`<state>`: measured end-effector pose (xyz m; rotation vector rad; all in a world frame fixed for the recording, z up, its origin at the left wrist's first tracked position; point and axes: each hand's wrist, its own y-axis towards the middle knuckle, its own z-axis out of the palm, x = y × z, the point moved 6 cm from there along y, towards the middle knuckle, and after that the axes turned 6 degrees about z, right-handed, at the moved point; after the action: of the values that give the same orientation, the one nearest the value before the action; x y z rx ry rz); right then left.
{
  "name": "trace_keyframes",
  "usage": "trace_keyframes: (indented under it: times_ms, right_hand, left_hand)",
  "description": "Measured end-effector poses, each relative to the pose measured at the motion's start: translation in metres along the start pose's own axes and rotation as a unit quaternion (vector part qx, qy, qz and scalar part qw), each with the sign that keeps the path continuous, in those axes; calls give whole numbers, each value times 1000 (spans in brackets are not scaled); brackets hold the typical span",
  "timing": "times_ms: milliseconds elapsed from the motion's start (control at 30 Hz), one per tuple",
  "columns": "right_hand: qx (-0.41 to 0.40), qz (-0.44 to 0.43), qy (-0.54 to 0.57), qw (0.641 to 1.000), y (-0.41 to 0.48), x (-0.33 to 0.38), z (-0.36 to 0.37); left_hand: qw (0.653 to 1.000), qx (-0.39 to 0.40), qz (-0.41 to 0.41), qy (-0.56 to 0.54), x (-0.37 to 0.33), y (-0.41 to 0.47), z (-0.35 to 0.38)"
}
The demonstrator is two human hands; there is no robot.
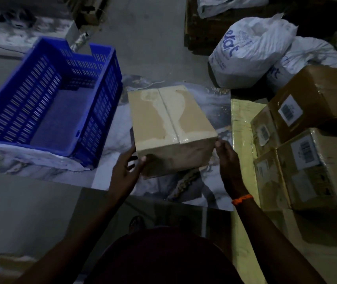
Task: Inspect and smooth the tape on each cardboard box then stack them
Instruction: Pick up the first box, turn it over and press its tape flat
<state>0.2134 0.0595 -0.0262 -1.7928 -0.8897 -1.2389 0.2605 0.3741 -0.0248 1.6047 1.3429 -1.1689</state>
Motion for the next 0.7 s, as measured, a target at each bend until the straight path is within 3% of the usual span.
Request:
trace_keyframes:
  times_ms: [300, 500, 600, 700]
  right_hand:
    - [-39, -89, 45, 994, -3, 82, -8]
    - [-37, -65, 67, 995, 2, 95, -11]
    - [-50, -31, 41, 997, 12, 89, -9]
    - [-58, -26, -12, 998, 15, 82, -10]
  left_hand:
    - [996, -49, 65, -24, -69, 44, -33]
    - [997, -56, 26, -42, -70, 70, -44]
    - [997, -63, -8, -48, -68, 79, -36]
    - [999, -51, 7, -17, -72, 84, -26]
